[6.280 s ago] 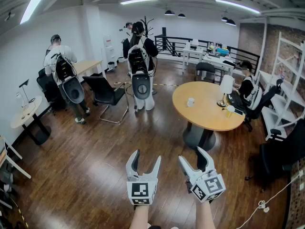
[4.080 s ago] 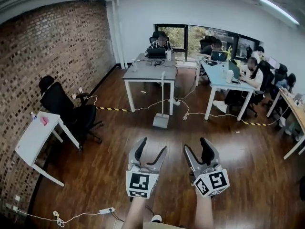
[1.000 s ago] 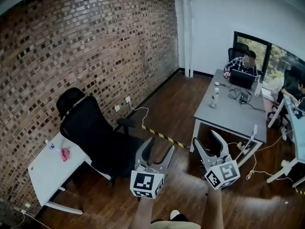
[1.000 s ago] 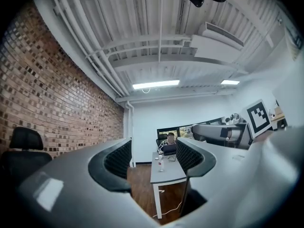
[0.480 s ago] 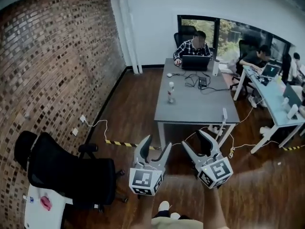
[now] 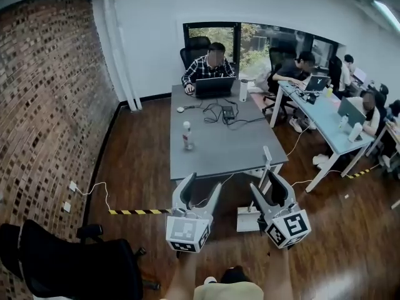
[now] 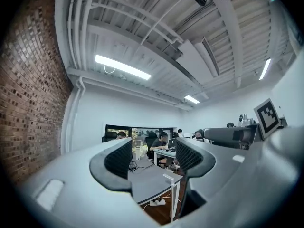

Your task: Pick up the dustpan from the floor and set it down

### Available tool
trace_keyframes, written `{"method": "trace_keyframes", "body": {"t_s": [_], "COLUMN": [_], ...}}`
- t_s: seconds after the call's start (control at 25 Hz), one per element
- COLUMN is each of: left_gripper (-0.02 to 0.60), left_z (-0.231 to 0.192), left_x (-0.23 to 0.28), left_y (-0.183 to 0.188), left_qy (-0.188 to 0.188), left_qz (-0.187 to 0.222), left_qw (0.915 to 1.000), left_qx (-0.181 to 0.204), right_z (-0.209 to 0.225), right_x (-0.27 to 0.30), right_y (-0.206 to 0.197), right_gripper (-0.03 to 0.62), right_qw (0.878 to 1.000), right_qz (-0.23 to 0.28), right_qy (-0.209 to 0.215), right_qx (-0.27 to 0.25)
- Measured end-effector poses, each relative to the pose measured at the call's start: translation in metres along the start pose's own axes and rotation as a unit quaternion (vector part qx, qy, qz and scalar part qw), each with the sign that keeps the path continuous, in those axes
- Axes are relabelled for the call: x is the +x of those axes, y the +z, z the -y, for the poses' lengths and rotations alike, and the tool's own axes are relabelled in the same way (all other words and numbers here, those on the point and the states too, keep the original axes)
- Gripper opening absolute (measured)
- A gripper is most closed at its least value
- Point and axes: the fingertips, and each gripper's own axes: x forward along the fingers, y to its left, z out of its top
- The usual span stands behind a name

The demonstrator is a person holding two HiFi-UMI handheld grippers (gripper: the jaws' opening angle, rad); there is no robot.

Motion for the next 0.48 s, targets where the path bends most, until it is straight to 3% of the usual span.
{"method": "trace_keyframes", "body": {"t_s": [0.28, 0.48], "left_gripper": [0.276, 0.277], "left_z": [-0.009, -0.026], "left_x": [0.068, 0.142], "left_y": [-0.026, -0.046], "left_qy": [-0.037, -0.038], "left_qz": [-0.011, -0.023], "left_qw": [0.9992, 0.999], "left_qx": [0.003, 0.008], "right_z": [0.056, 0.095], "right_x": [0.045, 0.106], "right_y": [-0.022, -0.03], "right_gripper": [0.273, 0.273], "right_qw": [0.999, 1.0], "right_qz": [0.0, 0.0], "right_qy": [-0.044, -0.028], "right_qx": [0.001, 0.004]}}
